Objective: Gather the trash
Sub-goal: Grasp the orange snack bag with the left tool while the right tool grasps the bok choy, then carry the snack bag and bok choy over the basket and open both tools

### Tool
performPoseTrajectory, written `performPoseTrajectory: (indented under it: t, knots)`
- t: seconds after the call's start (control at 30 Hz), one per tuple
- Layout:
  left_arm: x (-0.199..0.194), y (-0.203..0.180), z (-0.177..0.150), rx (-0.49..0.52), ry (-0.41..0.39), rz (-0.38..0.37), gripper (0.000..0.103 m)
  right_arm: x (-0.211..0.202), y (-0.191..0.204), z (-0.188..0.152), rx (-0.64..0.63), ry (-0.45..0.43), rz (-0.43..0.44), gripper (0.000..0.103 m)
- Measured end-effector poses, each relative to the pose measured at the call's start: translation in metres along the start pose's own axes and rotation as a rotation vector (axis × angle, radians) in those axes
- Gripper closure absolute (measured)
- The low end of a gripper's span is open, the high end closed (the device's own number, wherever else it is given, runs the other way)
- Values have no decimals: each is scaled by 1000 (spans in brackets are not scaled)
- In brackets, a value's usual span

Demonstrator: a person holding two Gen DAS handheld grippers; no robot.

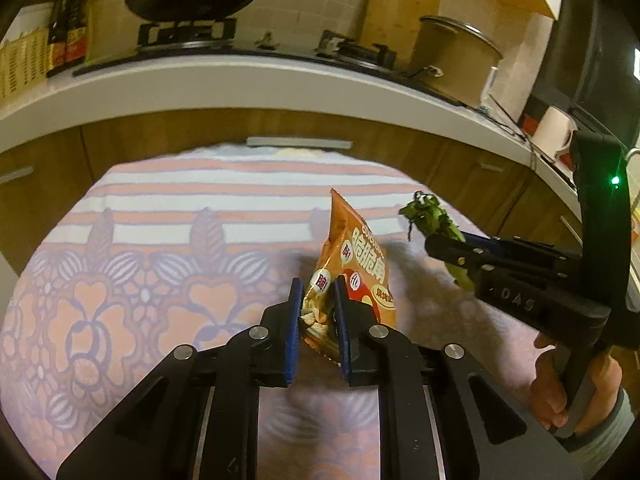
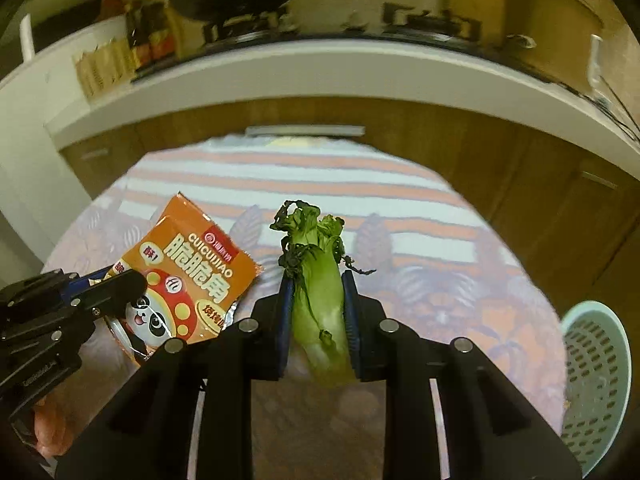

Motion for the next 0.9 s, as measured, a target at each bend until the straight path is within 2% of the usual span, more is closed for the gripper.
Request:
performPoseTrajectory:
  t: [0.1,0.33,0.63,0.9]
  knots:
    - [-5,-15,2,37,-3,3,90,-21,-17,-3,76,-25,25,83]
    - [-22,-62,10,106,-36,-53,90,-64,-45,-17,132,-82,-17,83]
    - [-29,-137,21,198,-69,-125,90,-135,-94,-34,194,-173,-110,83]
    - [-17,-208,26,268,-59,-209,90,-179,-147,-55,264,-214,-210,83]
Point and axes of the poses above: each gripper's, at about its wrist camera, not at the fingertips, and x roughly the way its jaws point, y to its left, z to its top, the point moved 1 cm from there along x, roughly the way its jaws point, and after that the axes turned 6 degrees about z, right-handed, at the moved point
